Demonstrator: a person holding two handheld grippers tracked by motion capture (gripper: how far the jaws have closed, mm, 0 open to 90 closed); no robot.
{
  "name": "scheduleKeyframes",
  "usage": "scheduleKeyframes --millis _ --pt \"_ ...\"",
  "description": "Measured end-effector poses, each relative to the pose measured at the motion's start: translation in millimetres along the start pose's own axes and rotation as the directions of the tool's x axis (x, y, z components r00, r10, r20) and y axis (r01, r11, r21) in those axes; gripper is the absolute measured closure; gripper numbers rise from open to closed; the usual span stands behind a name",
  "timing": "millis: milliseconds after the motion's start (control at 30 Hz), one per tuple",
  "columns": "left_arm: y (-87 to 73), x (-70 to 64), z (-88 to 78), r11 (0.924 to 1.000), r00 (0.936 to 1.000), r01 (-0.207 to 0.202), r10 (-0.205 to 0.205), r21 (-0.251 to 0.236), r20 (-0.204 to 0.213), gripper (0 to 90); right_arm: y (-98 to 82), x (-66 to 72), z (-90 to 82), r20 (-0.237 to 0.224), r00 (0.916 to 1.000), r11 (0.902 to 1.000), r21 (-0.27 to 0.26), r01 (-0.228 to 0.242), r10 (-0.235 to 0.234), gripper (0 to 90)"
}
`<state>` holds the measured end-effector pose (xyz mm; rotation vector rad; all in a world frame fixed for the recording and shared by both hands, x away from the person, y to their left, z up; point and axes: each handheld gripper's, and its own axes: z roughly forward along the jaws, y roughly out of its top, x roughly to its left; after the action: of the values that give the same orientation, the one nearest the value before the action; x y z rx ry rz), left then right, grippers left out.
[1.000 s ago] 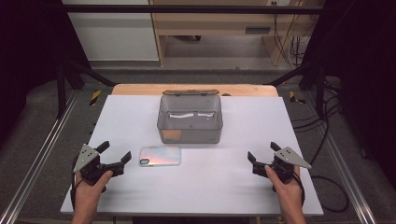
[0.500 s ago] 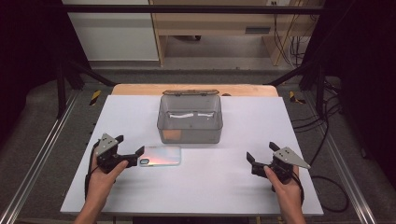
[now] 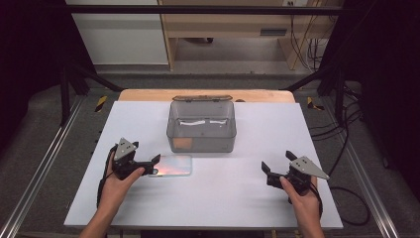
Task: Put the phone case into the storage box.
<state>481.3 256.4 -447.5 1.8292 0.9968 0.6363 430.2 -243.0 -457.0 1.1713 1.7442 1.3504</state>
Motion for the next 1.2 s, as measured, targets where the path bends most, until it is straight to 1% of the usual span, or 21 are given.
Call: scheduleKeyframes --millis 167,300,500,700,800,833,900,933,967,1000,1033,1067,1133,1167,1200 --pt "0.5 -2.1 3.1 1.0 1.0 0.002 -0.002 0.008 -0.005 3.3 0.1 -0.2 -0.2 -0.001 1.0 1.0 0.0 0.0 0.0 3.6" --pt "0.2 -4.6 5.3 0.9998 0.9999 0.012 -0.012 0.014 -0.01 4.3 -0.2 -0.3 0.1 -0.002 1.0 1.0 0.004 -0.001 0.001 3.6" --pt "0.9 -6.5 10.0 0.9998 0.9999 0.01 -0.01 0.017 -0.013 4.5 -0.3 -0.4 0.2 -0.003 1.0 1.0 0.004 0.002 -0.002 3.6" --pt "2.5 -5.8 18.1 0.9993 0.9999 -0.003 0.003 0.039 -0.017 5.5 -0.8 -0.6 0.6 -0.004 1.0 1.0 0.006 0.004 -0.004 3.6" --pt "2.1 -3.5 21.6 0.9985 0.9994 -0.006 0.007 0.054 -0.034 12.6 -0.9 -0.6 0.6 -0.005 1.0 1.0 0.008 0.003 -0.003 3.6" --pt "1.7 -2.9 22.7 0.9982 0.9994 -0.002 0.004 0.06 -0.035 13.4 -1.0 -0.7 0.7 -0.004 1.0 1.0 0.008 0.002 -0.002 3.6" --pt "0.5 -1.1 25.0 0.9972 0.9993 -0.004 0.007 0.075 -0.036 17.7 -1.3 -0.7 1.0 -0.006 1.0 0.9999 0.01 0.001 -0.001 3.6" --pt "0.2 -0.7 25.9 0.997 0.9993 -0.005 0.008 0.077 -0.037 17.7 -1.3 -0.7 1.0 -0.006 1.0 0.9999 0.01 0.001 -0.001 3.6" --pt "-0.3 0.1 27.0 0.9964 0.9994 -0.004 0.007 0.084 -0.035 22.9 -1.4 -0.7 1.4 -0.007 1.0 0.9999 0.011 0.002 -0.002 3.6" --pt "-0.4 0.4 27.7 0.9965 0.9993 -0.002 0.005 0.084 -0.036 22.9 -1.4 -0.7 1.4 -0.007 1.0 0.9999 0.011 0.002 -0.002 3.6" --pt "-0.8 1.0 29.2 0.9961 0.9993 0.001 0.002 0.088 -0.038 25.0 -1.5 -0.6 1.5 -0.007 1.0 0.9999 0.012 0.001 -0.001 3.6" --pt "-0.8 1.9 30.6 0.9958 0.9994 0.0 0.004 0.092 -0.034 28.4 -1.6 -0.5 1.6 -0.008 1.0 0.9999 0.014 0.001 -0.001 3.6" --pt "-1.2 3.1 34.0 0.9955 0.9992 0.009 -0.005 0.094 -0.04 37.5 -1.7 -0.2 1.8 -0.009 1.0 0.9999 0.017 -0.002 0.002 3.7" --pt "-1.3 4.3 35.6 0.9943 0.9994 0.005 -0.002 0.107 -0.034 41.0 -1.7 -0.2 1.8 -0.009 1.0 0.9998 0.017 -0.002 0.003 3.7" --pt "-1.4 4.9 37.7 0.9936 0.9994 0.013 -0.009 0.112 -0.032 50.8 -1.8 -0.3 1.9 -0.007 1.0 0.9999 0.017 -0.002 0.002 3.7"
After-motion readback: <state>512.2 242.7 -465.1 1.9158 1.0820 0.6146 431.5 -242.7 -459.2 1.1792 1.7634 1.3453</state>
